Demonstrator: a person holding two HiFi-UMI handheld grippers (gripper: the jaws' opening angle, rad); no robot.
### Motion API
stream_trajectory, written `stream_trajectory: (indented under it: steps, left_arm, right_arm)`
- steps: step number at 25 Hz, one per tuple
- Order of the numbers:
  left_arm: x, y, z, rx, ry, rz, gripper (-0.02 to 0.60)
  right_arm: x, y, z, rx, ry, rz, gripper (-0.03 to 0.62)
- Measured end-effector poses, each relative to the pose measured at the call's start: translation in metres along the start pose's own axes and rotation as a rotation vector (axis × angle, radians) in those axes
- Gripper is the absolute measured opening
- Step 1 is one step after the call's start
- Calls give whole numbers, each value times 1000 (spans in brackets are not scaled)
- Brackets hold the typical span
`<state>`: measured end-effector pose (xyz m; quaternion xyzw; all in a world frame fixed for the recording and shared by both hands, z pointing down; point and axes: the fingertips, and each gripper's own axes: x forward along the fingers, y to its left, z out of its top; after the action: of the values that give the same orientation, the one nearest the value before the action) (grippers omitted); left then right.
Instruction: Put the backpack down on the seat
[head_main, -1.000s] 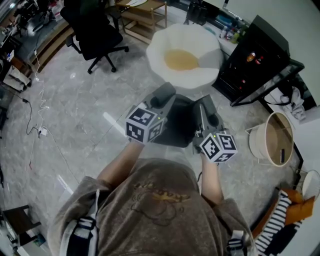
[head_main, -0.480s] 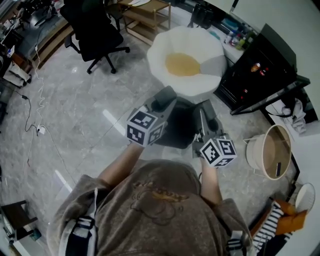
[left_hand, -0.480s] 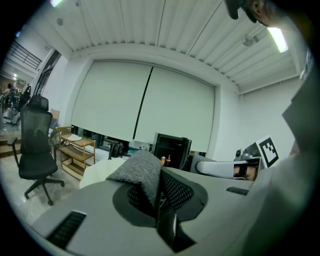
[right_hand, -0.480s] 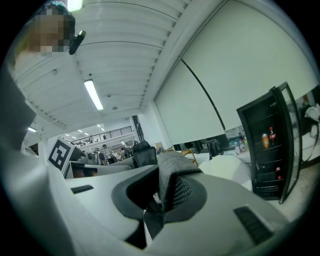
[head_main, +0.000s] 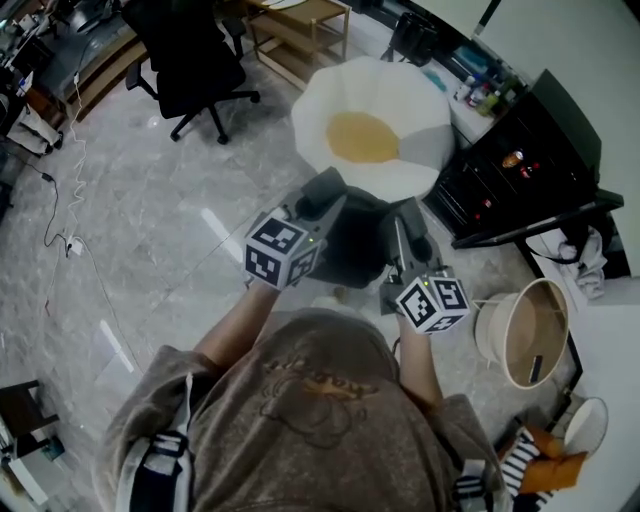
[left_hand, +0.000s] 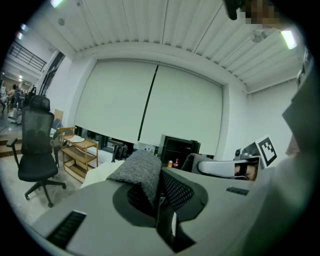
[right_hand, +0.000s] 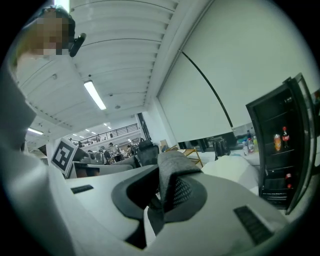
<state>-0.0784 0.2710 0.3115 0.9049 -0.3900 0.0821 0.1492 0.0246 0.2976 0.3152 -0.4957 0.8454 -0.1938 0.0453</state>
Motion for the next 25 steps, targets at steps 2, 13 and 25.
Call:
stream_trajectory:
  steps: [2,13,25]
  left_arm:
    - [14,2,6,-4,-8,13,31]
    - [65,21,28,-52,-37,65,31]
    - [118,52,39,-24,-32,52,31]
  right_arm:
    - [8,-13,8,-3,7,17,28]
    - [49,-55,38,-10,32,87,28]
    - [93,-92,44,-5,29,63,28]
